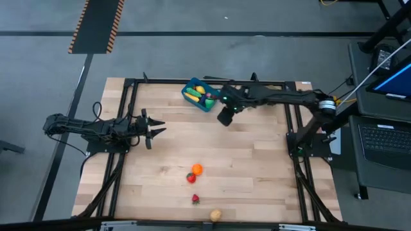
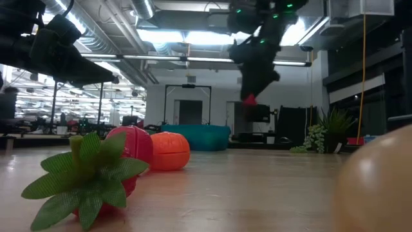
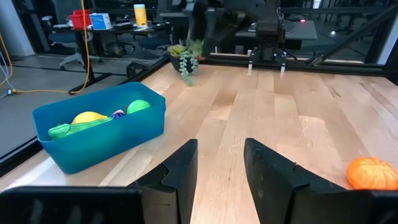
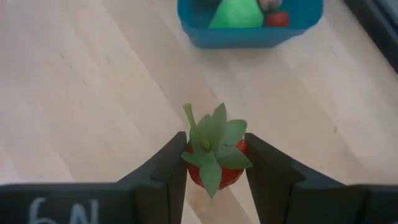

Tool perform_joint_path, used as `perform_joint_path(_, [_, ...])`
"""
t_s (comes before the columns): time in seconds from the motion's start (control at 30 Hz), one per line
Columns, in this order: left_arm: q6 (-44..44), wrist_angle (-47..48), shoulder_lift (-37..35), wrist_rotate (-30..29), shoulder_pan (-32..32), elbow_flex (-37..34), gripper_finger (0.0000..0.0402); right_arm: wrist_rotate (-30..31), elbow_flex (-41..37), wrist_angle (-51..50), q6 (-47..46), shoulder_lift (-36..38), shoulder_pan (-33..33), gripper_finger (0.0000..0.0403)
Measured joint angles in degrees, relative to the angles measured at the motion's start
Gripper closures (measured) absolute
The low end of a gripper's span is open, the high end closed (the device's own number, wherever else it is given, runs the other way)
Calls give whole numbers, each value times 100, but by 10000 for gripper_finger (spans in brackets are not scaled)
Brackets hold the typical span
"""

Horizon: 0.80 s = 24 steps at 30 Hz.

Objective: Pick and placing Produce into tupperware
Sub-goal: Put the red strawberry into the blue bin

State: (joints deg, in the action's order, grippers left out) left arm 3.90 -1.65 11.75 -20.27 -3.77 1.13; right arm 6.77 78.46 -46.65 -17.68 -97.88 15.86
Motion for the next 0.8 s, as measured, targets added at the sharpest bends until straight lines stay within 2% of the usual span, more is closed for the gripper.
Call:
perform_joint_path(0.17, [0,0,2,0,-1,0,278,20,-1408,1412,-166,1030,2,266])
perform_joint_path(0.4, [0,0,4,0,0,-1,278,-697,-3165,4015,39,2106,55,266])
perform_joint_path(0.6, [9,0,4,0,0,0,278,-1453,-4276,6298,487,2360,242,266])
perform_joint_path(0.8, [23,0,4,0,0,0,278,-2038,-5017,8057,750,2314,519,266])
